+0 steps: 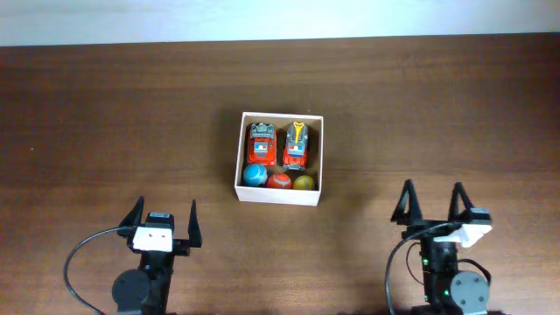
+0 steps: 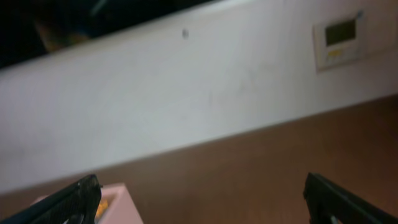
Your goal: Pack container
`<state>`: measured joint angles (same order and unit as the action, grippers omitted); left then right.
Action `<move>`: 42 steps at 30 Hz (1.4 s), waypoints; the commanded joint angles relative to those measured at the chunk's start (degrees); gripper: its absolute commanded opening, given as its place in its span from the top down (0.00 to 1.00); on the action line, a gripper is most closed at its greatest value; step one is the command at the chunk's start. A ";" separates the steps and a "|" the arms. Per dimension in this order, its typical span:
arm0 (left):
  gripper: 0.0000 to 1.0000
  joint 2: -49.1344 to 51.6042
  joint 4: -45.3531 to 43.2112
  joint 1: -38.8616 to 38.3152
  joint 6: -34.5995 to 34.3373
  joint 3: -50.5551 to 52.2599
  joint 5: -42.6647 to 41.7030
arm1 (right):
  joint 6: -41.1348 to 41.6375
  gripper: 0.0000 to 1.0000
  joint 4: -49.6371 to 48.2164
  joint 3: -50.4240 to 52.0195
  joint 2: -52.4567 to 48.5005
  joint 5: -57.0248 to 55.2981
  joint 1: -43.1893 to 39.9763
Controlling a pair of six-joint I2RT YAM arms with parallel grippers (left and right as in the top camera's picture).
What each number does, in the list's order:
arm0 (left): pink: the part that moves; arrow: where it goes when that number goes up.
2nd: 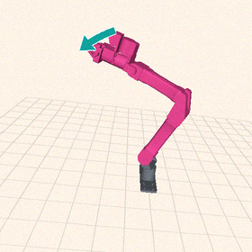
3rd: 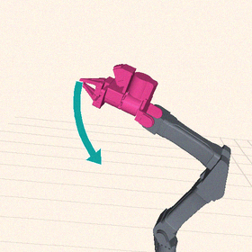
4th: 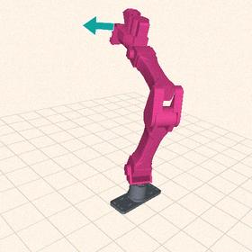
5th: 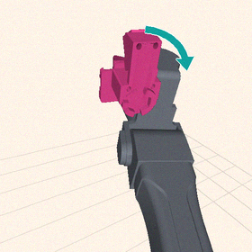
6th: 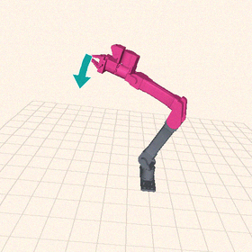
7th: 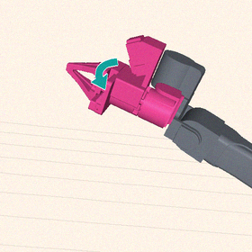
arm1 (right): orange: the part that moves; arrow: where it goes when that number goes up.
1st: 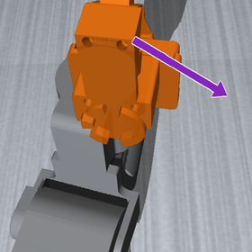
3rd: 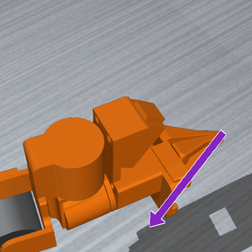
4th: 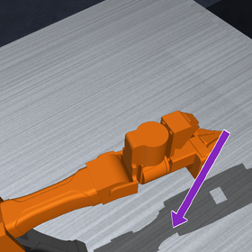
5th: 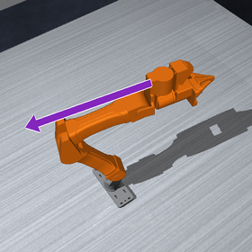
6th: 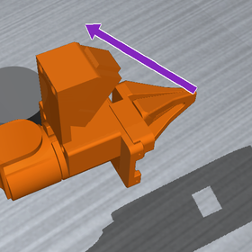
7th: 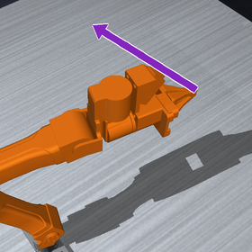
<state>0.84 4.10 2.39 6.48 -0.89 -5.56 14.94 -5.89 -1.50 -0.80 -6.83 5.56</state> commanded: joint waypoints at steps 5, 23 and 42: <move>0.01 -0.55 0.07 0.11 0.92 0.39 0.42 | -2.91 0.01 6.60 1.18 0.61 1.31 1.81; 0.01 -0.55 0.04 0.13 0.92 0.39 0.39 | -10.69 0.01 10.45 1.18 0.61 7.91 -2.32; 0.01 -0.55 0.04 0.11 0.92 0.39 0.42 | -10.67 0.01 10.40 1.18 0.61 7.78 -2.75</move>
<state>0.84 4.10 2.39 6.48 -0.89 -5.56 4.45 4.16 -0.58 -0.80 0.14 3.60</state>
